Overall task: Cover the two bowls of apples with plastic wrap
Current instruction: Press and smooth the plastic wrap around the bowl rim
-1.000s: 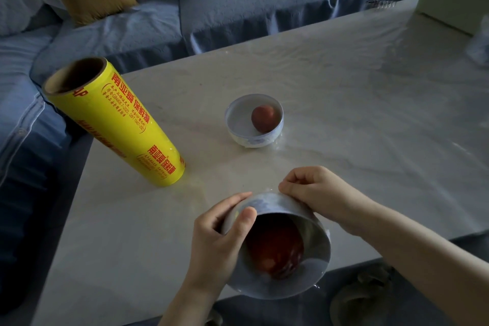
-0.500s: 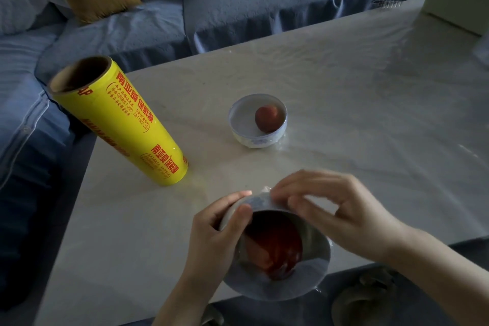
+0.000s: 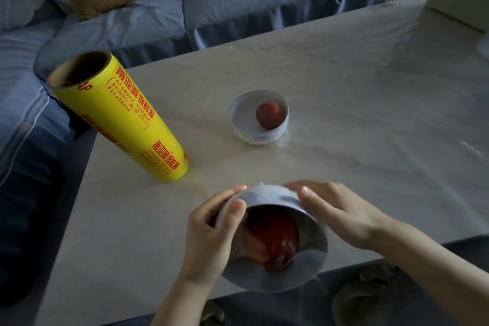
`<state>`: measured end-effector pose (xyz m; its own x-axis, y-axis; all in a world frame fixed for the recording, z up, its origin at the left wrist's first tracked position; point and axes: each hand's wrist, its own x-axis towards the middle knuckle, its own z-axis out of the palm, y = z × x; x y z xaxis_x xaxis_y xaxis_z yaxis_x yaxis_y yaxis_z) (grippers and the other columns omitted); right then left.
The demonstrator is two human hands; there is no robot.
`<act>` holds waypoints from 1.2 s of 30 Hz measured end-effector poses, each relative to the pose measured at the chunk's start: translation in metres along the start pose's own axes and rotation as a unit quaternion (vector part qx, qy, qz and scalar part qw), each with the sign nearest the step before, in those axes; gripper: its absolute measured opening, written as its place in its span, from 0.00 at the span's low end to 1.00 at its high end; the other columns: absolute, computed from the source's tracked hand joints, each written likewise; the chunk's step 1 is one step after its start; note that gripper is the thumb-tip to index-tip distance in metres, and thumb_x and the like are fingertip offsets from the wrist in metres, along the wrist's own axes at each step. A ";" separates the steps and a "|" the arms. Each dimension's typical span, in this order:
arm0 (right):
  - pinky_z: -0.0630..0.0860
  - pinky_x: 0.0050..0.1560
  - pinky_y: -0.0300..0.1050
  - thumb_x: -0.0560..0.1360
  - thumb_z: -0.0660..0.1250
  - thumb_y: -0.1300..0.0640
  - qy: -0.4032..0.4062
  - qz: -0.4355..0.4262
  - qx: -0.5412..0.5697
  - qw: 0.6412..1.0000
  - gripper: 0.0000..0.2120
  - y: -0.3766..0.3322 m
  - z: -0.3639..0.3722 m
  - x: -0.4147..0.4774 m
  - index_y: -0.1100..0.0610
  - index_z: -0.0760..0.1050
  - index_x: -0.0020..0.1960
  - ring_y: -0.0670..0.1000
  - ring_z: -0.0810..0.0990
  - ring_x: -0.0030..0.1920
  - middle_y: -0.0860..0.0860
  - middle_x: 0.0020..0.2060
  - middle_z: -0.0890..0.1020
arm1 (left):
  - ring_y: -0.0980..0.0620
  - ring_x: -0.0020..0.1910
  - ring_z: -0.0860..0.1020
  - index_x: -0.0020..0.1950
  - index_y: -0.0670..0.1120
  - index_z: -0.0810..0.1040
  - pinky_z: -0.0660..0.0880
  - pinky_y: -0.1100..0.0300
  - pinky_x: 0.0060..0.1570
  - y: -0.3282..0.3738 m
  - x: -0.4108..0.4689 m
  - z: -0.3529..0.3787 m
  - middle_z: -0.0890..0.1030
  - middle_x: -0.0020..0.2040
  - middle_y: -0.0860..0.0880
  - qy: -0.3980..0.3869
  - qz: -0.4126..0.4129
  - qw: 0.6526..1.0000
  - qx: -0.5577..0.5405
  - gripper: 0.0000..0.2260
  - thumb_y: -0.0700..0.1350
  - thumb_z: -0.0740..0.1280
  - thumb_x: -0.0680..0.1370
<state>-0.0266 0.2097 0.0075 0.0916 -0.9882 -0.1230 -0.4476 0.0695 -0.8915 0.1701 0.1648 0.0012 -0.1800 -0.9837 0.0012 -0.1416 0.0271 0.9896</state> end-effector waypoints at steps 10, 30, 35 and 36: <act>0.75 0.57 0.41 0.72 0.50 0.33 0.024 0.018 0.033 0.999 0.27 -0.018 0.004 0.012 0.47 0.79 0.53 0.40 0.79 0.52 0.43 0.49 0.83 | 0.59 0.45 0.82 0.38 0.55 0.85 0.76 0.68 0.44 -0.002 0.005 0.003 0.85 0.42 0.56 0.001 -0.028 0.999 -0.015 0.12 0.58 0.65 0.64; 0.76 0.47 0.59 0.68 0.52 0.33 0.065 0.019 0.023 0.997 0.36 -0.019 0.021 0.018 0.67 0.76 0.44 0.62 0.77 0.42 0.66 0.40 0.79 | 0.61 0.42 0.82 0.37 0.61 0.84 0.75 0.70 0.41 0.000 -0.001 0.003 0.85 0.39 0.59 -0.022 -0.042 0.999 -0.004 0.09 0.59 0.66 0.62; 0.75 0.52 0.57 0.63 0.56 0.26 -0.007 0.070 0.089 0.994 0.43 -0.004 0.015 0.013 0.67 0.75 0.50 0.57 0.80 0.41 0.66 0.47 0.79 | 0.62 0.39 0.81 0.32 0.52 0.83 0.74 0.71 0.40 -0.006 -0.003 0.004 0.84 0.36 0.58 0.026 -0.060 0.998 -0.009 0.06 0.52 0.71 0.68; 0.75 0.54 0.53 0.63 0.58 0.27 -0.012 0.077 0.128 0.989 0.40 0.002 0.011 0.009 0.62 0.77 0.53 0.54 0.82 0.47 0.61 0.48 0.81 | 0.60 0.36 0.79 0.31 0.49 0.82 0.75 0.69 0.38 -0.003 -0.003 0.008 0.83 0.33 0.56 0.053 -0.077 0.995 -0.030 0.09 0.49 0.70 0.71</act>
<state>-0.0164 0.2021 0.0001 0.0624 -0.9601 -0.2725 -0.2177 0.2534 -0.9426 0.1637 0.1688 -0.0030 -0.0566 -0.9887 -0.1388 -0.1014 -0.1326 0.9860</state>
